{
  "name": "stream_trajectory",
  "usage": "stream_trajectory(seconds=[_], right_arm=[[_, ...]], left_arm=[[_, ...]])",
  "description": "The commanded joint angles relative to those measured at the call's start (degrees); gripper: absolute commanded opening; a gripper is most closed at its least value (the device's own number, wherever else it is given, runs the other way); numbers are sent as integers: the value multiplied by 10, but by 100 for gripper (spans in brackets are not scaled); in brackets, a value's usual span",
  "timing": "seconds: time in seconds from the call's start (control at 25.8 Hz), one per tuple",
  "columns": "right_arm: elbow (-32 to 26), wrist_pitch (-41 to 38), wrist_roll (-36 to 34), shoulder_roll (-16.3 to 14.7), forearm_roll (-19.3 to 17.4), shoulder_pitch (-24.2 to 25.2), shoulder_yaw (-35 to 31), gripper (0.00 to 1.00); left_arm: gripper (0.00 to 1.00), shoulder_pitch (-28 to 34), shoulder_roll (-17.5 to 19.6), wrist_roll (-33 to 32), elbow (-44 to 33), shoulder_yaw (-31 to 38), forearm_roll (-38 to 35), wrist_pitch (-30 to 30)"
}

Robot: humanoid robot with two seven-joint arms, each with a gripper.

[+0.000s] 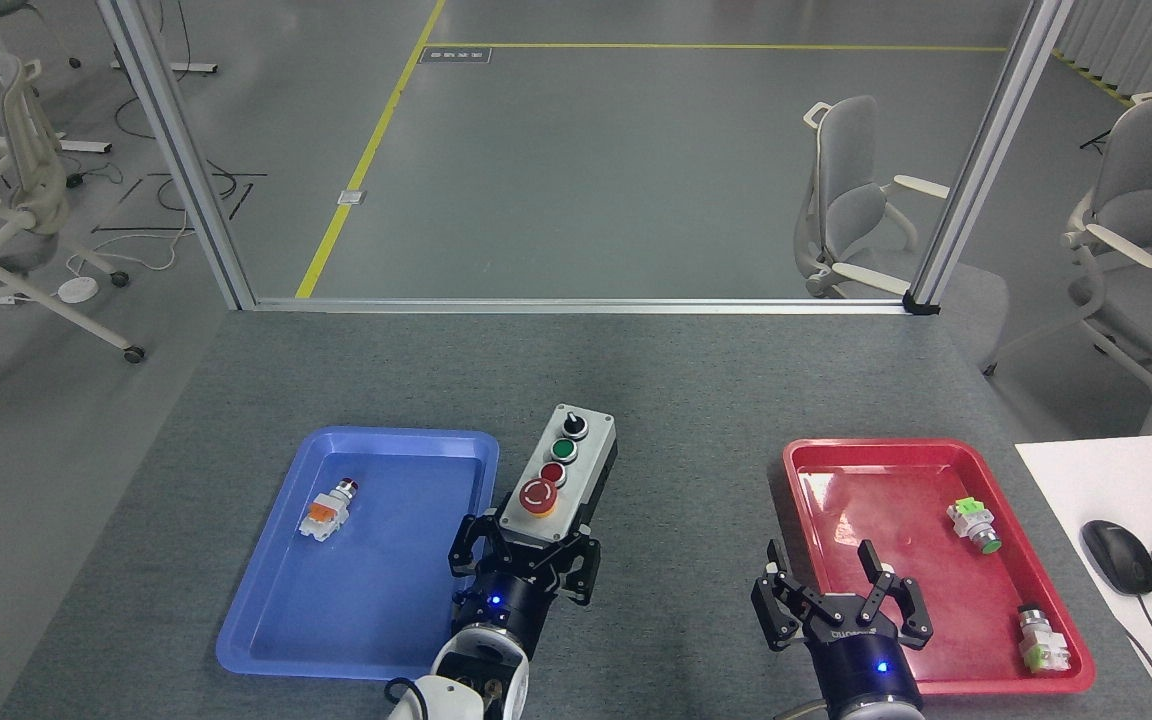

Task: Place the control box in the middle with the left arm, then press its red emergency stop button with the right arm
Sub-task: 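Drag the control box off the blue tray toward the table middle, then set the control box down between the trays and open the left gripper, then withdraw the left gripper and move the right gripper over the box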

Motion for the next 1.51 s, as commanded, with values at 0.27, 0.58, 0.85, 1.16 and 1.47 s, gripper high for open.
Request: stream_trajectory(seconds=[0.27,0.58,0.85,1.16,1.47], right_arm=[[0,4,0,2,2,-2,2,98],[1,7,1,6,4,-2,5,98],[5,6,1,5,5,-2,6,95],[5,4,1,5,5,0,10,91],[5,2,1,3,5,1,16,85]], left_arm=[[0,-35,-4,-8,63,-163,50,38],[0,-49,-4,-8,100,-226,53,36],[55,-63,-4,-46,122,-227,53,36],[97,-63,-2,-44,117,-229,53,35],[99,-12,40,-43,29,-221,53,15]])
